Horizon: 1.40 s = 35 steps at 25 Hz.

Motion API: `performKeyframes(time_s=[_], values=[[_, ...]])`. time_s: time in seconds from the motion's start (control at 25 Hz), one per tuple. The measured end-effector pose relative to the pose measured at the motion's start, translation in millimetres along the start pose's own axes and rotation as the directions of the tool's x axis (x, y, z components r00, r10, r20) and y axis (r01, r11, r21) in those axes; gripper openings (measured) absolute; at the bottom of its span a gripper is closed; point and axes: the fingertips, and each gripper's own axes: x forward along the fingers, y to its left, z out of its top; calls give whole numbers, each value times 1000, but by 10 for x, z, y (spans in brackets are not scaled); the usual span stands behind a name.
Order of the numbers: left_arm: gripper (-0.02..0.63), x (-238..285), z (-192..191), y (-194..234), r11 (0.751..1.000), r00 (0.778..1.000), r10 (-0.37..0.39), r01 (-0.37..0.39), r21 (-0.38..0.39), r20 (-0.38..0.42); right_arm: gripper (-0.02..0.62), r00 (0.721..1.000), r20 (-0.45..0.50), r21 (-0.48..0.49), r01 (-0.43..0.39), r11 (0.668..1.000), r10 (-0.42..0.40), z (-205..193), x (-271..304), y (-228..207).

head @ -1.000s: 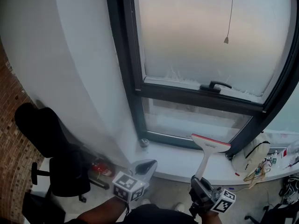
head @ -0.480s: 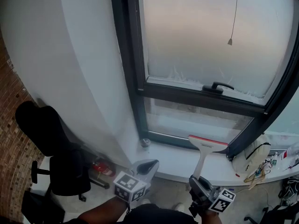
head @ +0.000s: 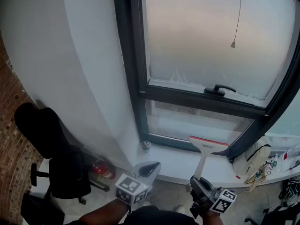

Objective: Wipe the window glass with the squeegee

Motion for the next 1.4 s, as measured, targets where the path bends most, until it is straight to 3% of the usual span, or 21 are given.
performKeyframes(time_s=[0.28,0.8,1.16,1.4], values=[[1,-142,30,186,1000,1000,11,-11,15,4,95,1000,10,-3,-11,1000,11,-1,246,60],[1,-255,-3,561,998,998,-50,52,38,-49,97,999,21,-65,-25,998,26,77,1021,101],[1,230,405,679,999,999,-32,32,26,-1,95,989,-7,-122,-149,981,149,868,1684,-143],[1,556,789,931,992,992,113,-116,49,49,95,957,-27,-137,-289,948,288,1489,2197,-269]])
